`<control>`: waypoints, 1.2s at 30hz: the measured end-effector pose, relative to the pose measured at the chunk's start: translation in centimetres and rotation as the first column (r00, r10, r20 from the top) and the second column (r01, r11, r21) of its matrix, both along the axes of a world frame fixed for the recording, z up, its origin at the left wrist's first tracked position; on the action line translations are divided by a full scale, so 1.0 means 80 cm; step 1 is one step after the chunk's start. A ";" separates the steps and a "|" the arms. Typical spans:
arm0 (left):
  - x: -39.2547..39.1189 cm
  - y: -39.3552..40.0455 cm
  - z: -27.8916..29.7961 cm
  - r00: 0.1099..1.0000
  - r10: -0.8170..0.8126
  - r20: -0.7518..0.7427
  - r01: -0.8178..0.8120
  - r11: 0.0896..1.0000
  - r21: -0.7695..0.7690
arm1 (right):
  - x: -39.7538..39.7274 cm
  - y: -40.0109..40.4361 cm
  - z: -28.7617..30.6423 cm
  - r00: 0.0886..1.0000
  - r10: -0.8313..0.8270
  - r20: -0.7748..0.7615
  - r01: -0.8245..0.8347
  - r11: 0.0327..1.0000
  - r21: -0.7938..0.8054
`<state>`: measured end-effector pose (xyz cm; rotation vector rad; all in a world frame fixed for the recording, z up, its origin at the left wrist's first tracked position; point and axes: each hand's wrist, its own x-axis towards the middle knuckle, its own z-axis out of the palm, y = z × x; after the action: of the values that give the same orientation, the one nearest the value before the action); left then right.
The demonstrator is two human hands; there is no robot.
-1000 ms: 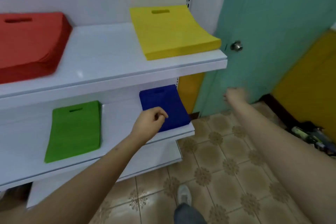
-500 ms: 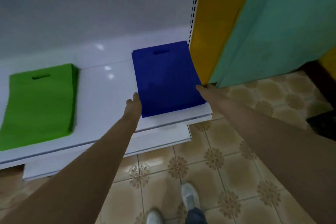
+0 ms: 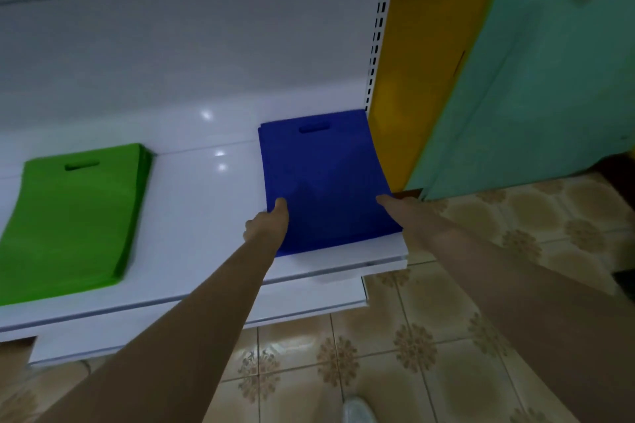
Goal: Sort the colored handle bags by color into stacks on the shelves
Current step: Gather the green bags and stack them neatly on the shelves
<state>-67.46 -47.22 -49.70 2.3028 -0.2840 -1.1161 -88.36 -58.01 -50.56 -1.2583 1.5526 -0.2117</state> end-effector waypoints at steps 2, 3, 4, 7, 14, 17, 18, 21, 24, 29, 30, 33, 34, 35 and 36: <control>0.011 -0.009 -0.005 0.998 -0.017 0.054 0.018 1.000 -0.014 | 0.009 -0.014 -0.001 1.000 0.002 0.007 -0.002 1.000 0.012; 0.019 -0.015 -0.009 0.999 -0.008 0.051 0.011 0.998 -0.057 | 0.014 -0.019 -0.001 1.000 0.009 0.003 -0.009 1.000 0.006; 0.025 -0.022 -0.012 0.999 0.002 0.042 0.002 0.995 -0.099 | 0.020 -0.025 -0.001 1.000 0.015 -0.007 -0.015 1.000 0.001; 0.041 -0.042 -0.015 1.000 0.022 0.014 -0.019 0.978 -0.206 | 0.035 -0.036 0.003 0.999 0.034 -0.004 -0.034 0.998 -0.044; 0.050 -0.082 -0.025 0.997 0.039 -0.071 -0.057 0.960 -0.273 | 0.067 -0.068 -0.009 0.997 0.063 0.053 -0.058 0.994 -0.093; 0.044 -0.085 -0.028 0.998 0.010 -0.069 -0.029 0.962 -0.272 | 0.065 -0.071 -0.011 0.997 0.071 0.025 -0.069 0.996 -0.051; 0.043 -0.085 -0.025 0.998 -0.010 -0.055 -0.006 0.959 -0.283 | 0.064 -0.073 -0.010 0.997 0.073 0.009 -0.073 0.996 -0.045; 0.049 -0.076 -0.013 0.998 -0.053 -0.018 0.045 0.955 -0.294 | 0.064 -0.066 0.001 0.993 0.100 -0.065 -0.104 0.993 -0.049; 0.064 -0.048 0.006 0.996 -0.075 0.039 0.083 0.951 -0.299 | 0.069 -0.047 0.019 0.961 0.118 -0.250 -0.167 0.969 -0.181; 0.134 0.041 0.034 0.976 -0.103 0.191 0.165 0.924 -0.346 | 0.147 -0.003 0.060 0.904 0.191 -0.383 -0.358 0.829 -0.429; 0.155 0.064 0.040 0.974 -0.086 0.210 0.159 0.920 -0.360 | 0.172 0.014 0.067 0.891 0.213 -0.401 -0.397 0.794 -0.461; 0.221 0.138 0.048 0.951 -0.014 0.308 0.134 0.919 -0.371 | 0.253 0.081 0.081 0.889 0.307 -0.339 -0.443 0.764 -0.469; 0.244 0.163 0.047 0.933 -0.005 0.360 0.138 0.929 -0.345 | 0.278 0.102 0.080 0.893 0.341 -0.294 -0.445 0.769 -0.459; 0.268 0.189 0.045 0.912 0.003 0.410 0.137 0.941 -0.311 | 0.305 0.124 0.077 0.891 0.371 -0.260 -0.451 0.782 -0.431; 0.291 0.216 0.042 0.892 0.010 0.451 0.131 0.951 -0.279 | 0.330 0.144 0.071 0.892 0.392 -0.224 -0.451 0.803 -0.389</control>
<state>-44.19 -29.93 -46.34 2.2522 -0.6609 -0.5024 -61.95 -46.50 -44.85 -1.9780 1.3251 -0.1903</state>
